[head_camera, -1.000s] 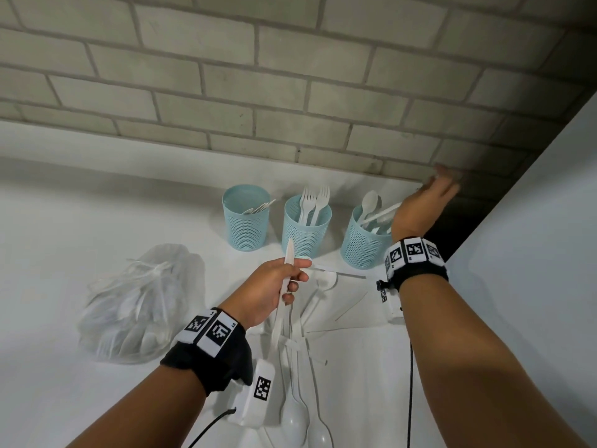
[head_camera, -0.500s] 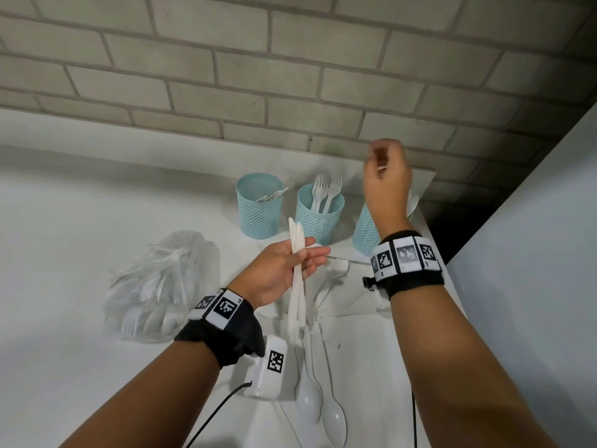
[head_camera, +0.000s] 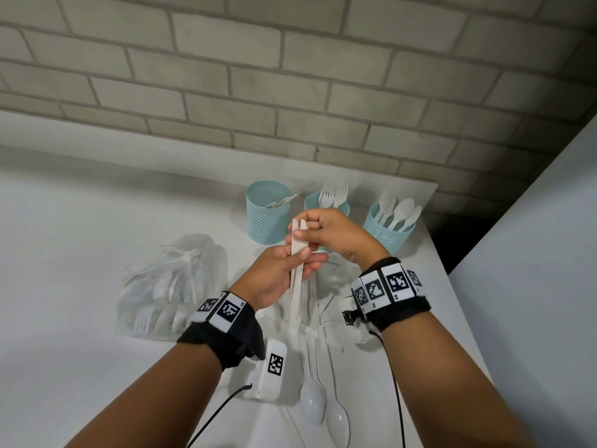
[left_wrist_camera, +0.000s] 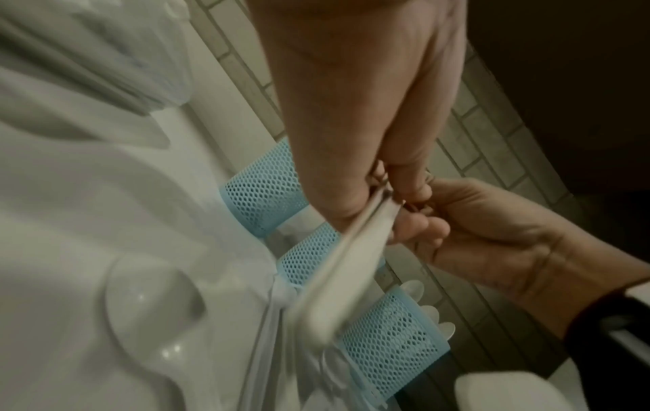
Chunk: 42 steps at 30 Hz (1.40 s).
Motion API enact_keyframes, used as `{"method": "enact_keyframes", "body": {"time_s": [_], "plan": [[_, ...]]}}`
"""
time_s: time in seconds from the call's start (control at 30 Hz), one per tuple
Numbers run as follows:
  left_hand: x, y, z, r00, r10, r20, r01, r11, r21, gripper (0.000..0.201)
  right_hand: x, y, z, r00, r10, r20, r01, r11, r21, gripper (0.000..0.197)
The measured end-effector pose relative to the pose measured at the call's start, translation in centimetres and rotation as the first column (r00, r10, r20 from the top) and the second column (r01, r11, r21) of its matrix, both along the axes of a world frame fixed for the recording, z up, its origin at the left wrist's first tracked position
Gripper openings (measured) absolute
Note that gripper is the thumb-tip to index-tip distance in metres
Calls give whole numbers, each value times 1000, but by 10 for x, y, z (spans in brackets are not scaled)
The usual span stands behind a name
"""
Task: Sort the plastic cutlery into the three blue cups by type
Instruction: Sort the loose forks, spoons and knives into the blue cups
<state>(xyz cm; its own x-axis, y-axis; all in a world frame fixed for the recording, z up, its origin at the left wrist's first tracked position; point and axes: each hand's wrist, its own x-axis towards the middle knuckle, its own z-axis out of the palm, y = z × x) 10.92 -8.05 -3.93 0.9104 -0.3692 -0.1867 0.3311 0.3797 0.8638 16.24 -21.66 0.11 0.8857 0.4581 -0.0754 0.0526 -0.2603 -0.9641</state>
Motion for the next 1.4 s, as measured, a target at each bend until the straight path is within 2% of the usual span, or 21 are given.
{"method": "enact_keyframes", "body": {"time_s": [0.07, 0.17, 0.27, 0.33, 0.4, 0.47, 0.53, 0.6, 0.67, 0.7, 0.77, 0.83, 0.93, 0.97, 1.03, 1.07, 1.13, 1.17, 1.23, 1.33, 1.4], "plan": [[0, 3, 2, 999, 39, 17, -40, 998, 43, 21, 7, 3, 13, 984, -181, -6, 180, 976, 125, 15], [0, 10, 4, 994, 112, 13, -112, 991, 72, 18, 27, 2, 40, 900, -435, 24, 414, 872, 260, 17], [-1, 19, 3, 979, 203, 12, -203, 969, 139, 19, 43, 3, 63, 831, -551, 74, 495, 794, 353, 18], [-2, 23, 1, 978, 206, 45, -210, 942, 261, 20, 54, 8, 70, 758, -646, 97, 543, 706, 454, 19], [-5, 24, -3, 981, 156, 116, -192, 875, 445, 18, 60, 19, 70, 674, -721, 162, 570, 646, 508, 23], [-8, 24, -7, 972, 40, 232, -185, 736, 651, 18, 66, 35, 62, 625, -737, 257, 587, 661, 468, 27], [-14, 25, -10, 953, -147, 267, -154, 523, 838, 37, 70, 51, 47, 657, -681, 323, 584, 731, 354, 25], [-24, 24, -12, 925, -323, 199, -96, 308, 946, 71, 73, 61, 29, 722, -585, 369, 544, 810, 219, 18], [-36, 25, -14, 873, -480, 90, -15, 158, 987, 108, 73, 64, 18, 799, -481, 360, 489, 869, 77, 10], [-42, 25, -16, 839, -544, 26, 27, 89, 996, 120, 72, 63, 17, 837, -433, 336, 450, 893, 30, 14], [-53, 26, -20, 772, -629, -90, 86, -38, 996, 132, 72, 57, 21, 881, -374, 289, 381, 924, 34, 29], [-62, 27, -25, 723, -674, -151, 100, -114, 988, 137, 67, 48, 34, 867, -396, 304, 383, 918, 105, 28], [-74, 27, -36, 673, -717, -182, 86, -168, 982, 144, 53, 17, 53, 857, -428, 286, 411, 904, 119, 10], [-78, 26, -39, 657, -727, -199, 84, -191, 978, 145, 46, 4, 58, 899, -365, 243, 360, 931, 67, 12], [-82, 23, -44, 629, -744, -225, 65, -239, 969, 147, 28, -20, 62, 991, -109, 82, 123, 973, -194, 3], [-82, 22, -45, 622, -748, -229, 52, -252, 966, 147, 21, -29, 60, 999, 9, -31, -20, 925, -380, 8], [-79, 20, -46, 624, -749, -222, 35, -258, 966, 147, 13, -40, 46, 968, 69, -242, -218, 710, -669, 22], [-77, 19, -46, 629, -747, -218, 29, -258, 966, 146, 11, -42, 35, 963, 36, -267, -234, 604, -761, 28], [-72, 19, -45, 641, -736, -216, 26, -261, 965, 145, 11, -46, 7, 984, -12, -177, -155, 438, -886, 45], [-65, 18, -47, 669, -707, -230, 53, -263, 963, 142, 0, -44, -30, 997, -44, -67, -40, 444, -895, 69], [-61, 18, -48, 695, -684, -219, 78, -232, 970, 139, -11, -40, -46, 999, -11, -38, -30, 404, -914, 68]]}}
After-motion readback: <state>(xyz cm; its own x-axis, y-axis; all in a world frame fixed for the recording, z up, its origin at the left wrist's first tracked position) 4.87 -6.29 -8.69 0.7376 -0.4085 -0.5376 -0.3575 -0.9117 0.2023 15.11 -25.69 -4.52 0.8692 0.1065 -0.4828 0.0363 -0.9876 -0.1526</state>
